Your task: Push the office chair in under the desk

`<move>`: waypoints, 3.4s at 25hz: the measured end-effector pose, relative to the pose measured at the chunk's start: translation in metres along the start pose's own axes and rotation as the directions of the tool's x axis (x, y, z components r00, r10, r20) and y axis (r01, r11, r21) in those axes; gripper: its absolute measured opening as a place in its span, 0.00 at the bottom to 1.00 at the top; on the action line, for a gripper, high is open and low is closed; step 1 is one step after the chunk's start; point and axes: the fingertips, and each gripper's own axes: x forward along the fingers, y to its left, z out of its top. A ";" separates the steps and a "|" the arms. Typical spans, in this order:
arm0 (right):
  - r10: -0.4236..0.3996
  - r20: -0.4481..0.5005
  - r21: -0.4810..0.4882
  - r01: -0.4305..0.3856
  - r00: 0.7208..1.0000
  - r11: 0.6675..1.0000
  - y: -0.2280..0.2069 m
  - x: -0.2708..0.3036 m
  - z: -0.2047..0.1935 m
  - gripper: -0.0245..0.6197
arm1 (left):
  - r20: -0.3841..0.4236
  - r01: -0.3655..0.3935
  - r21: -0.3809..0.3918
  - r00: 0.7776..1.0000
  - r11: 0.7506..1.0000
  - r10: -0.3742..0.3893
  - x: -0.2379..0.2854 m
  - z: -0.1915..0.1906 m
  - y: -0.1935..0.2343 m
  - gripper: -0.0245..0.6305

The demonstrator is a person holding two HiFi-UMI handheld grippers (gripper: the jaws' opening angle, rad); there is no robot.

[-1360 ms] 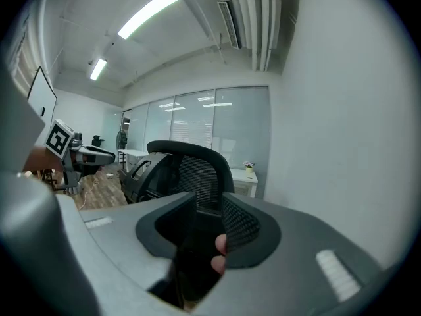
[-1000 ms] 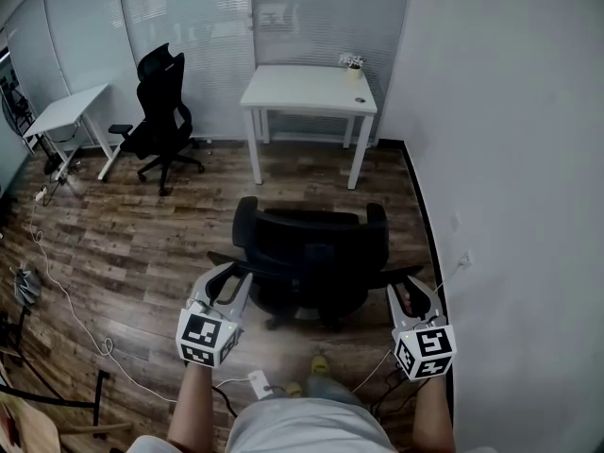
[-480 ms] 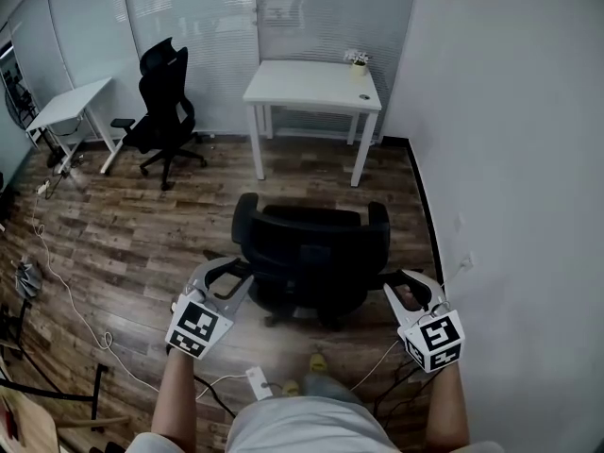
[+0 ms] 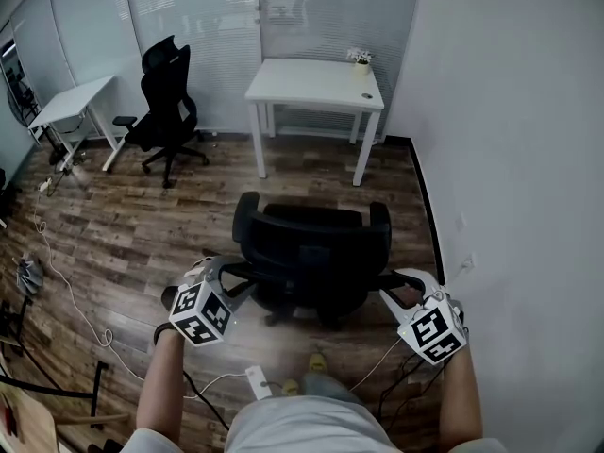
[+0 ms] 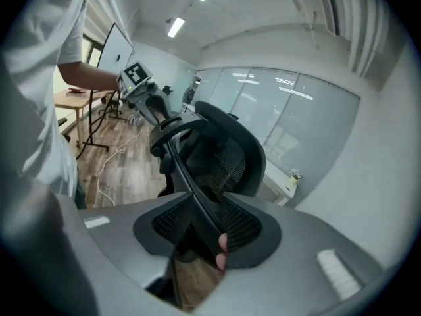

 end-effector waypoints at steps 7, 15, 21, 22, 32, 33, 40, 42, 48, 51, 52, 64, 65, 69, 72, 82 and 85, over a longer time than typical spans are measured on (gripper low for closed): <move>0.019 -0.137 -0.211 -0.048 0.990 0.976 0.005 0.015 -0.013 0.25 | -0.121 0.054 0.149 0.992 0.987 -0.036 0.013 -0.005 -0.001 0.28; 0.036 -0.236 -0.310 -0.110 0.971 0.944 0.011 0.031 -0.022 0.25 | -0.141 0.090 0.184 0.988 0.979 -0.064 0.021 -0.008 -0.001 0.28; 0.024 -0.260 -0.356 -0.119 0.965 0.927 0.013 0.036 -0.025 0.25 | -0.181 0.115 0.236 0.981 0.965 -0.073 0.029 -0.010 -0.002 0.27; 0.019 -0.263 -0.366 -0.118 0.964 0.923 0.013 0.036 -0.025 0.25 | -0.185 0.118 0.242 0.980 0.963 -0.074 0.030 -0.010 -0.002 0.27; 0.044 -0.395 -0.410 -0.219 0.918 0.885 0.018 0.050 -0.032 0.26 | -0.208 0.152 0.267 0.973 0.952 -0.097 0.033 -0.012 -0.004 0.26; 0.028 -0.398 -0.423 -0.211 0.917 0.881 0.018 0.054 -0.033 0.26 | -0.207 0.150 0.267 0.974 0.952 -0.095 0.033 -0.012 -0.004 0.26; 0.008 -0.393 -0.433 -0.193 0.919 0.881 0.018 0.062 -0.037 0.26 | -0.176 0.112 0.267 0.982 0.957 -0.066 0.035 -0.012 -0.003 0.27; 0.007 -0.389 -0.430 -0.189 0.921 0.883 0.018 0.062 -0.036 0.27 | -0.173 0.119 0.264 0.982 0.957 -0.075 0.036 -0.013 -0.002 0.27; 0.008 -0.378 -0.410 -0.175 0.926 0.895 0.014 0.065 -0.034 0.28 | -0.165 0.113 0.291 0.984 0.950 -0.067 0.039 -0.014 0.003 0.27; 0.003 -0.374 -0.404 -0.166 0.927 0.899 0.007 0.070 -0.034 0.28 | -0.159 0.103 0.290 0.986 0.951 -0.058 0.045 -0.013 0.009 0.27; 0.001 -0.372 -0.403 -0.162 0.928 0.901 0.006 0.072 -0.034 0.28 | -0.159 0.102 0.291 0.986 0.951 -0.057 0.047 -0.014 0.011 0.27; -0.002 -0.360 -0.408 -0.155 0.933 0.900 -0.050 0.117 -0.022 0.29 | -0.167 0.083 0.290 0.985 0.953 -0.035 0.085 -0.015 0.073 0.28; 0.000 -0.360 -0.409 -0.157 0.933 0.899 -0.056 0.123 -0.023 0.28 | -0.169 0.082 0.288 0.985 0.954 -0.033 0.090 -0.015 0.079 0.28; 0.000 -0.352 -0.413 -0.155 0.936 0.897 -0.082 0.146 -0.022 0.28 | -0.169 0.071 0.288 0.985 0.955 -0.022 0.112 -0.015 0.106 0.28; 0.001 -0.346 -0.418 -0.155 0.938 0.895 -0.107 0.164 -0.022 0.28 | -0.177 0.067 0.286 0.984 0.956 -0.016 0.131 -0.013 0.129 0.29; 0.022 -0.330 -0.431 -0.172 0.944 0.886 -0.189 0.221 -0.019 0.29 | -0.197 0.060 0.259 0.980 0.964 -0.009 0.193 -0.004 0.207 0.29; 0.015 -0.323 -0.438 -0.163 0.946 0.884 -0.209 0.239 -0.019 0.29 | -0.205 0.056 0.249 0.979 0.967 -0.004 0.210 -0.005 0.227 0.29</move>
